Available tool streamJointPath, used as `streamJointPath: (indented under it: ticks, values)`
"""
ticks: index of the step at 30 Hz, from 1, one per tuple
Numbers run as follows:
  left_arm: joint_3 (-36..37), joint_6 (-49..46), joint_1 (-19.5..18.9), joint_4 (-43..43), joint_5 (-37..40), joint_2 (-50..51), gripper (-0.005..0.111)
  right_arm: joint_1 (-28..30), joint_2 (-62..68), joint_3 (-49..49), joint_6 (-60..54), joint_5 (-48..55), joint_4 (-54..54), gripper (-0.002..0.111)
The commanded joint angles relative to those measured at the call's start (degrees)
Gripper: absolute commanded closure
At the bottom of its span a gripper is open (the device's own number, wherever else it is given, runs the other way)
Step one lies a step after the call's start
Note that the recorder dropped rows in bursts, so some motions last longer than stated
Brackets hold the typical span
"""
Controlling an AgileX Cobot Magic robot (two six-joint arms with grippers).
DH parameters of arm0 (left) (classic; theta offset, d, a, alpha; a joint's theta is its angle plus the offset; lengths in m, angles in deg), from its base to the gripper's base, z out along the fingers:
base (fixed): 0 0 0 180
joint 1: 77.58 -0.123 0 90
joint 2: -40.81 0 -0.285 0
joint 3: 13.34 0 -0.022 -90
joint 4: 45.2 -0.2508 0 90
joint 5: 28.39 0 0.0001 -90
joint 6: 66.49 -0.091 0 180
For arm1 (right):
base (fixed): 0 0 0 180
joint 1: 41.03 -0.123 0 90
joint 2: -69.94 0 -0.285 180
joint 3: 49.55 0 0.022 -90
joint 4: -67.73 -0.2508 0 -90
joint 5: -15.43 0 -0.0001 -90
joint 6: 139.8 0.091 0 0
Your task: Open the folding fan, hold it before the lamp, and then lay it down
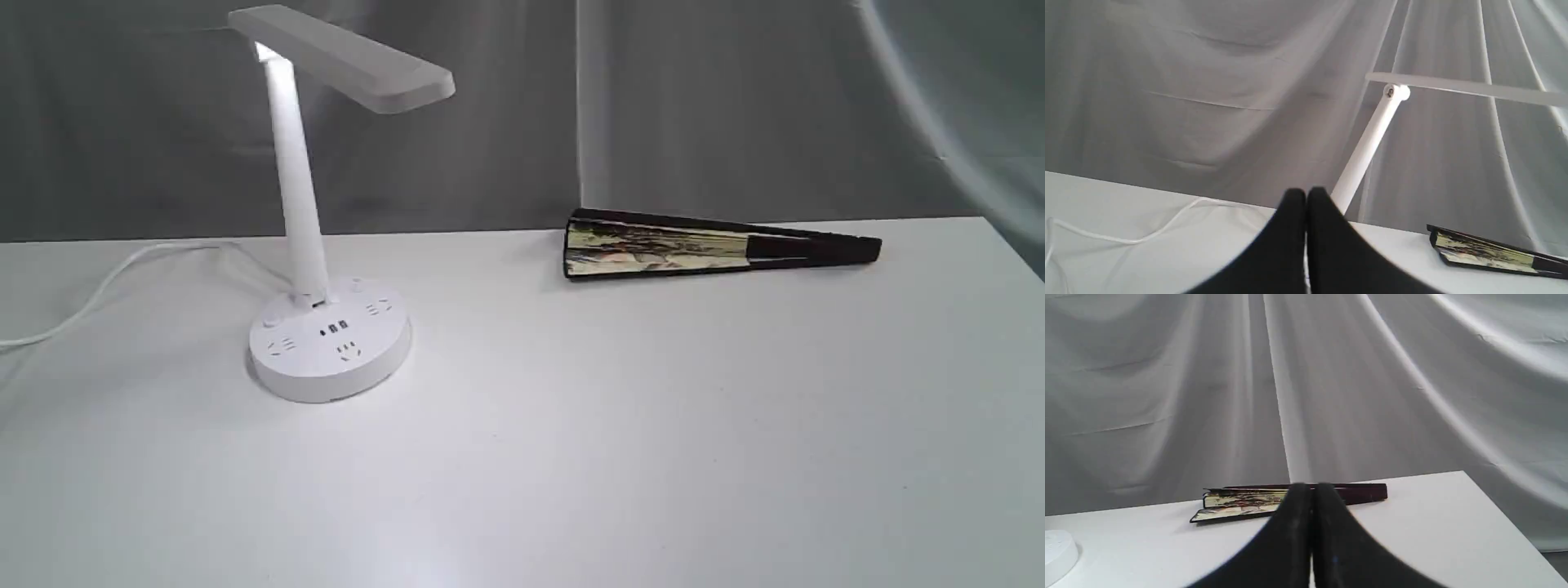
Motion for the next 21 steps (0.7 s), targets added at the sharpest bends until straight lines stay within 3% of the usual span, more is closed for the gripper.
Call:
streamJointPath:
  ticks: [1,6,12,21]
  values:
    - [-3.95,0.67,0.23,0.43,4.34,-0.18,0.107,-0.02,-0.23,2.98,0.47,3.26,-0.27,0.108]
    - [-9.39,0.55,0.23,0.14,9.72,-0.18,0.107,-0.02,-0.23,8.46,0.47,10.60,-0.18,0.108]
    - [-15.02,0.54,0.23,-0.73,15.94,0.83,0.107,-0.02,0.01,14.50,0.57,11.65,-0.32,0.108]
    - [-20.97,0.54,0.23,-0.73,17.58,14.28,0.107,-0.02,18.38,25.71,0.69,20.25,-0.19,0.108]
